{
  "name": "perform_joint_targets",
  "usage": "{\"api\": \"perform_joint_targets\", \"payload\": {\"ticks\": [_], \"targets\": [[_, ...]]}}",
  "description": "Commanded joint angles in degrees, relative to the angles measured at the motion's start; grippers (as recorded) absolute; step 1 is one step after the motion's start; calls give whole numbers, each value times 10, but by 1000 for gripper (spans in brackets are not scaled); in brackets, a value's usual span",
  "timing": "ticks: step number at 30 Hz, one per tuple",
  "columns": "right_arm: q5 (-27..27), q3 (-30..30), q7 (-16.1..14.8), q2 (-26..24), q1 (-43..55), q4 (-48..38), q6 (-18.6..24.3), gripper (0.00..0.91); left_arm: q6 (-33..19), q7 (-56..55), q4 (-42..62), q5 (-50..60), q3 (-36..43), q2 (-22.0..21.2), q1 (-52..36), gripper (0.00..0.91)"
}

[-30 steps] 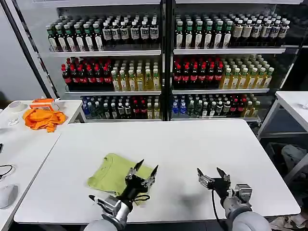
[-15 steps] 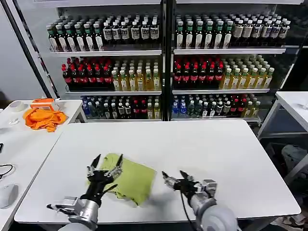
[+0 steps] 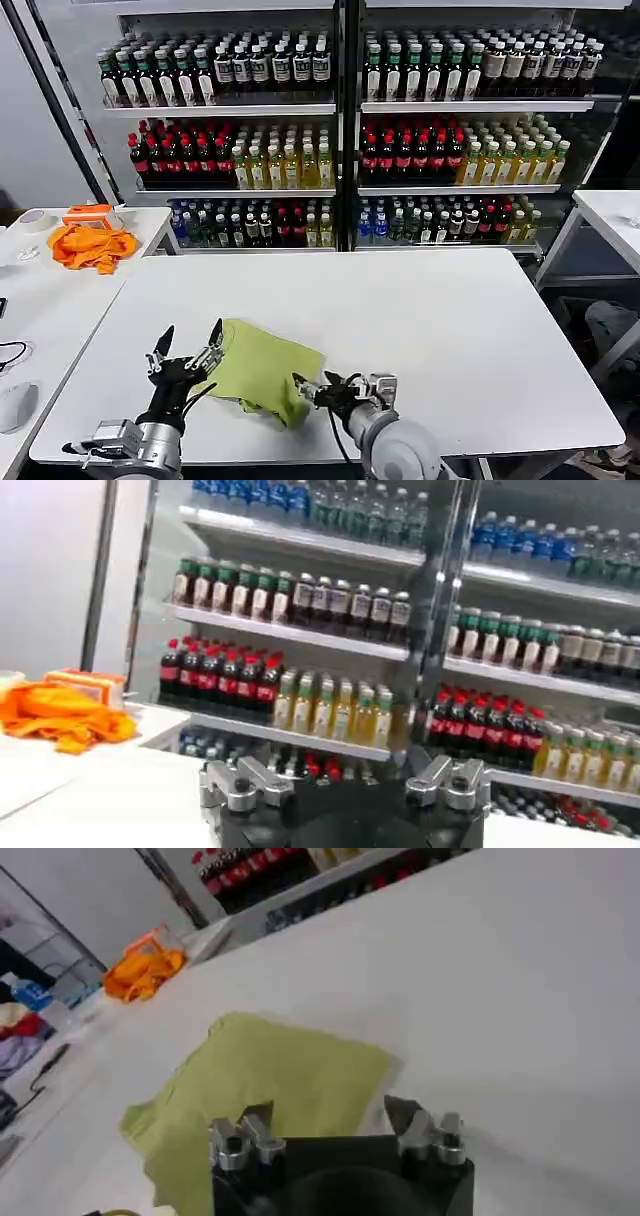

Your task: Fold and organize the clothes.

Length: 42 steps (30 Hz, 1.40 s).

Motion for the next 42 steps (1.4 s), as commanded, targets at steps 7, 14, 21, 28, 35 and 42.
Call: {"api": "perform_joint_targets", "payload": {"ticks": [7,14,21,28,35,42], "targets": [[22,-30,30,10,29,-23,-2,0,-1,-6,0,-4,-10,-10,7,907],[2,-11,24,3,35,-34,12,0,1,-6,8,-7,-3,-7,-1,907],[0,25,12,-14,51,-46,11,0,2,-6,16,-8,4,-6,-10,907],[-9,87,-11,-42,42,-51,6,0,11,-8,20,-26,10,-9,-16,907],[-29,132,-42,-99,43,-67,-1,0,13,-7,22,-24,20,-8,-21,907],[-14,114,-50,-59,9,-3,-26,907,14,-7,28,-19,32,-9,-29,907]]}}
